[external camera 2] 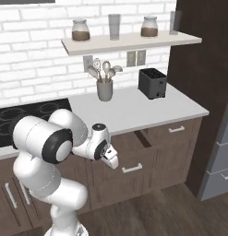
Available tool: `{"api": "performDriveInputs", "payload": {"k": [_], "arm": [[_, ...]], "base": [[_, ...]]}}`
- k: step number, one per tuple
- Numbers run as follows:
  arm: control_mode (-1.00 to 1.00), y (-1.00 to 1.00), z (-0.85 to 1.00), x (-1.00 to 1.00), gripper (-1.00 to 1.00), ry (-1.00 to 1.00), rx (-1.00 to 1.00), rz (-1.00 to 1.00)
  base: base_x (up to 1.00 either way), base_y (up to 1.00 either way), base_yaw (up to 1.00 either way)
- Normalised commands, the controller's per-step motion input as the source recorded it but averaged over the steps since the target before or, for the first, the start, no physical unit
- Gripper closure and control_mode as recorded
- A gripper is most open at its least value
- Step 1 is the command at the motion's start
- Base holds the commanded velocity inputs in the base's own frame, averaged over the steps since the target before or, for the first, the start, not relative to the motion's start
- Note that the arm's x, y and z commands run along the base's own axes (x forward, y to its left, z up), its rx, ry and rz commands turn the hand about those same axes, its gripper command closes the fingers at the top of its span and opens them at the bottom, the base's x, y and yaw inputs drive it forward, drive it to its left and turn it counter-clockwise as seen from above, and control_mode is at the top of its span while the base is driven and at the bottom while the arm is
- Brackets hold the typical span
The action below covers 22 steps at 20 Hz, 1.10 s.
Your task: Pick up the knife from the drawer and place it on the cutting board. Then place the meat from the plate to the cutting board.
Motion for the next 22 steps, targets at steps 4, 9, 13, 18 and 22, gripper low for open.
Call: {"api": "performDriveInputs", "payload": {"k": [4,9,13,18,22], "arm": [[-1.0,-0.05,-0.6,0.0,-1.0,0.06,0.0,0.0],[-1.0,-0.18,-0.77,-0.37,-1.0,0.13,0.0,-0.01],[-1.0,-0.65,-0.88,-0.99,-1.0,0.12,0.0,-0.05],[-1.0,-0.87,-0.87,-1.0,-1.0,0.09,0.0,-0.07],[-1.0,-0.88,-0.76,-1.0,-1.0,0.1,0.0,-0.07]], "base": [[0.0,0.0,0.0],[0.0,0.0,0.0],[0.0,0.0,0.0],[0.0,0.0,0.0],[0.0,0.0,0.0]]}}
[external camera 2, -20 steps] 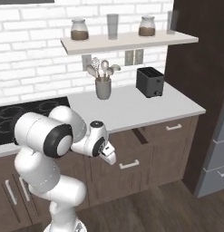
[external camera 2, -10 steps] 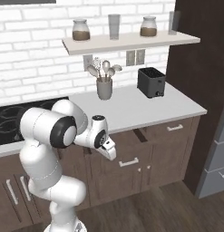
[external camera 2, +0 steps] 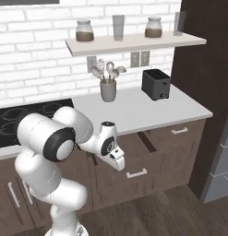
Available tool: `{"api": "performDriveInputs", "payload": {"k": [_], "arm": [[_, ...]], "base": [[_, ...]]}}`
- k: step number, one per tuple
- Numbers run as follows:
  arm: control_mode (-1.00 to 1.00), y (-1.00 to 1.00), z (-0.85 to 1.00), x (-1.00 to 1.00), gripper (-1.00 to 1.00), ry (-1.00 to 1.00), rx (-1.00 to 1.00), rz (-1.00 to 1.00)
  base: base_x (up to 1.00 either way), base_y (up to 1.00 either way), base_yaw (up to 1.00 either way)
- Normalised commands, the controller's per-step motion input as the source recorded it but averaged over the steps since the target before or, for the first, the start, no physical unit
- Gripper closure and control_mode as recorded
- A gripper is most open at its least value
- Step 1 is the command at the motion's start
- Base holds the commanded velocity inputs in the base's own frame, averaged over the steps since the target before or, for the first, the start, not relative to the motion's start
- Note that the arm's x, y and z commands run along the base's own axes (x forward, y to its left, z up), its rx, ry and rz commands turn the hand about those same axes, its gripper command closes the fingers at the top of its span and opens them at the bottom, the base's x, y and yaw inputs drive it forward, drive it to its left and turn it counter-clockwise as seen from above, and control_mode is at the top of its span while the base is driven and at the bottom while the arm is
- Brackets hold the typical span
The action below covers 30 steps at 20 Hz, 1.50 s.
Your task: Pick up the knife from the drawer and place it on the cutting board. Then place the meat from the plate to the cutting board.
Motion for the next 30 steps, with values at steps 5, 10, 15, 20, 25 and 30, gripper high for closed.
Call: {"api": "performDriveInputs", "payload": {"k": [5,10,15,20,25,30], "arm": [[-1.0,-0.89,-0.59,-1.0,-1.0,0.13,0.0,-0.07],[-1.0,-0.94,-0.51,-1.0,-1.0,0.12,0.0,-0.07],[-1.0,-0.48,0.44,-0.59,-1.0,-0.05,0.02,-0.03],[-1.0,0.0,0.98,0.55,-1.0,-0.11,0.03,0.0],[-1.0,0.0,-0.18,1.0,-1.0,0.05,0.1,0.07],[-1.0,-0.02,-0.69,0.98,-1.0,0.09,0.05,0.1]], "base": [[0.0,0.0,0.0],[0.0,0.0,0.0],[0.0,0.0,0.0],[0.0,0.0,0.0],[0.0,0.0,0.0],[0.0,0.0,0.0]]}}
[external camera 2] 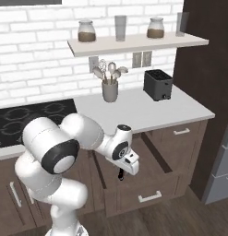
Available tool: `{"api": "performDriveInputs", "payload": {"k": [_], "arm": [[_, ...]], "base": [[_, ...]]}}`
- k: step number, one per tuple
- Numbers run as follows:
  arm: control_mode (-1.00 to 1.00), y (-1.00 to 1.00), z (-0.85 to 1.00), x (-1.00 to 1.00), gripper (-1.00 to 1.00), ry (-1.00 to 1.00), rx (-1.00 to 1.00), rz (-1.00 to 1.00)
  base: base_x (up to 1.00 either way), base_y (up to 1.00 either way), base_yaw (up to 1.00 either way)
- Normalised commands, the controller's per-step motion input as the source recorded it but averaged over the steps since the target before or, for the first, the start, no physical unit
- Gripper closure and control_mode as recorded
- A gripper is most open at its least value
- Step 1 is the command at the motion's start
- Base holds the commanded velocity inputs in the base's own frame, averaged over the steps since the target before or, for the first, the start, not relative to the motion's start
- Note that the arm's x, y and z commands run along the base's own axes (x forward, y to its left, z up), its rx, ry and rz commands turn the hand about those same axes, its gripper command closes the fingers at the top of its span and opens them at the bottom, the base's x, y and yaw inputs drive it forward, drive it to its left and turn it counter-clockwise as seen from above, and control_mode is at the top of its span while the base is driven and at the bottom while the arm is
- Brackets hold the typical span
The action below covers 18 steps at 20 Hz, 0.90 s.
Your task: Pick up the knife from the drawer and place it on the cutting board. Then place the meat from the plate to the cutting board.
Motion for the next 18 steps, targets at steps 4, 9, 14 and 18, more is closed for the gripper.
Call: {"api": "performDriveInputs", "payload": {"k": [4,9,14,18], "arm": [[-1.0,0.01,-0.66,0.6,-1.0,0.01,0.01,0.15],[-1.0,0.02,-0.54,0.49,-1.0,0.0,0.02,0.16],[-1.0,0.0,-0.5,0.66,-1.0,0.01,0.04,0.11],[-1.0,0.0,-0.52,0.5,-1.0,0.05,0.04,0.07]], "base": [[0.0,0.0,0.0],[0.0,0.0,0.0],[0.0,0.0,0.0],[0.0,0.0,0.0]]}}
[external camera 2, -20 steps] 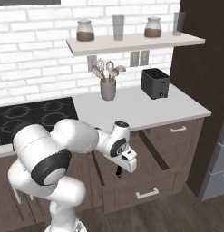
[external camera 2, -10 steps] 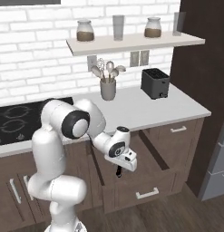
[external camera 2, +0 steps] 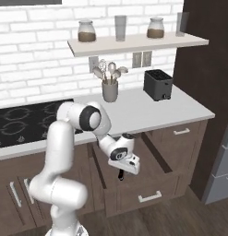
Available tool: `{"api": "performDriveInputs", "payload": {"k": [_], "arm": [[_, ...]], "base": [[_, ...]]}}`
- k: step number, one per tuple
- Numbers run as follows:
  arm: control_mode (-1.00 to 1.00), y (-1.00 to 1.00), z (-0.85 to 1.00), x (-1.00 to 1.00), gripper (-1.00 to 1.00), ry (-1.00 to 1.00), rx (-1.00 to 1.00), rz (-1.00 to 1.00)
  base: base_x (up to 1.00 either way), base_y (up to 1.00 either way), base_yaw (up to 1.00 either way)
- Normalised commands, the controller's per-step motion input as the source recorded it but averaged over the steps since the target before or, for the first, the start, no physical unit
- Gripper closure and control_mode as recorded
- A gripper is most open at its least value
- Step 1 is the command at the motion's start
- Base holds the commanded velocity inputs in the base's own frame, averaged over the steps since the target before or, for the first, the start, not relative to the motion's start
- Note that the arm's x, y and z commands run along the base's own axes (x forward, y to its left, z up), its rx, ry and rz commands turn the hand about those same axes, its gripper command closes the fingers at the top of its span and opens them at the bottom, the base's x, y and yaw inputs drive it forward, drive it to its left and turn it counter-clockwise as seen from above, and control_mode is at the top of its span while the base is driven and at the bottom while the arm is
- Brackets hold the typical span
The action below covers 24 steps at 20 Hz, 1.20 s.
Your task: Pick up the knife from the drawer and place it on the cutting board. Then place the meat from the plate to the cutting board.
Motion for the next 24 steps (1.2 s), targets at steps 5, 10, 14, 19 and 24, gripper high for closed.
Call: {"api": "performDriveInputs", "payload": {"k": [5,10,14,19,24], "arm": [[-1.0,0.0,-0.49,0.05,1.0,0.05,0.04,0.01],[-1.0,0.0,-0.27,0.0,1.0,0.08,0.0,0.0],[-1.0,-0.04,-0.14,-0.28,1.0,0.13,0.0,0.0],[-1.0,-0.22,0.61,-0.79,1.0,0.0,-0.07,0.0],[-1.0,-0.24,0.94,-0.98,1.0,0.0,-0.04,0.0]], "base": [[0.0,0.0,0.0],[0.0,0.0,0.0],[0.0,0.0,0.0],[0.0,0.0,0.0],[0.0,0.0,0.0]]}}
